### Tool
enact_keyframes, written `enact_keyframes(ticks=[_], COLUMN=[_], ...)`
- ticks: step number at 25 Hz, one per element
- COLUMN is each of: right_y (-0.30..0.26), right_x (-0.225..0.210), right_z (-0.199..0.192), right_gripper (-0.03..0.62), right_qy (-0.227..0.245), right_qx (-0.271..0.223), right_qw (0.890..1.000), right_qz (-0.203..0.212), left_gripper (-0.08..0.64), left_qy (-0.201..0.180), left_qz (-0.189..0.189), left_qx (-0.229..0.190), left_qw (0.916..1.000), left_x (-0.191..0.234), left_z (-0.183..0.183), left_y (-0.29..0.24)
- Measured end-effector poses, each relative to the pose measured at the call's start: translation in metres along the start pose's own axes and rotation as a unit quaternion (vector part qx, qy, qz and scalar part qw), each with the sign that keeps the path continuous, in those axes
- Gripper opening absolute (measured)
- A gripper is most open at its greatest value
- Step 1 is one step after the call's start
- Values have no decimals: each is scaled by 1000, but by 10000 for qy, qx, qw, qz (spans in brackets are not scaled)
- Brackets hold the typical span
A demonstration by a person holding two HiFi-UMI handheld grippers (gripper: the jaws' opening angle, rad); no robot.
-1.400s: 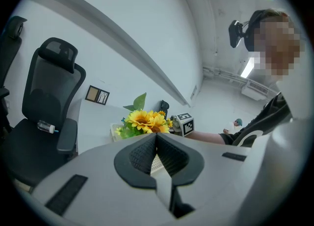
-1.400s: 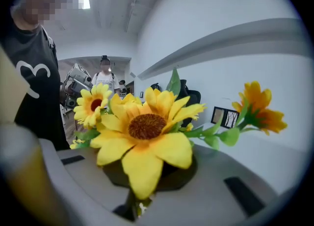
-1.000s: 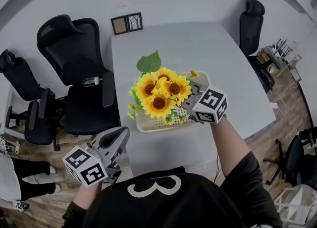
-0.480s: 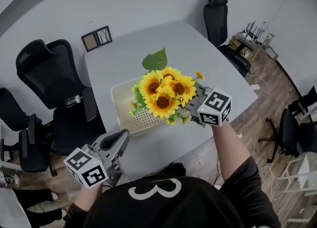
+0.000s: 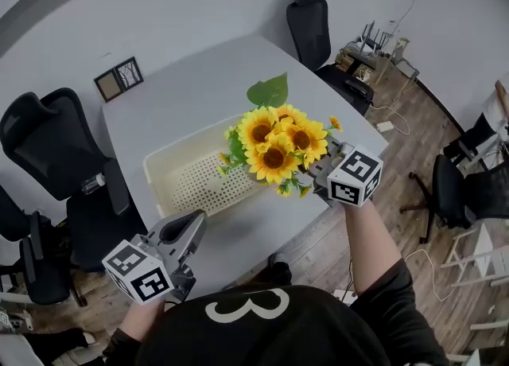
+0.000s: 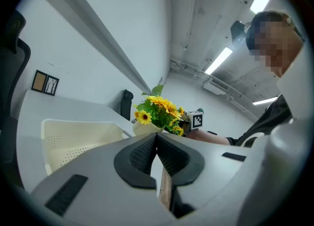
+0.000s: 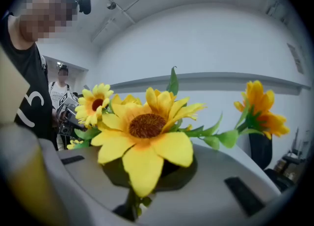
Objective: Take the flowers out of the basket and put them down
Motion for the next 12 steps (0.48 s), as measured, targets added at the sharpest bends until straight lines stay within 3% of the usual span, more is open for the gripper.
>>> enact_keyframes(ticks=[5,12], right_y=[50,71], right_x=[-50,-111], right_z=[1,-16], right_gripper=[40,40], right_qy=[-29,-126], right_qx=[-36,50], right_qw=[9994,9970], right_qz=[-350,-761], left_gripper=[12,12], left_qy=[-2,146], left_qz=[-65,-24], left_qx=[49,149], left_qw=[10000,9998], left_x=[-20,-14], left_z=[5,1], left_y=[-48,-95])
Point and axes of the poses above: the fingertips, and each gripper's own axes: y backward along the fingers, x to its left, z out of its top, the point moved 8 cm from there along y, backward along the fingers, and after that the axes turned 9 degrees about -y, right-handed, at the moved point
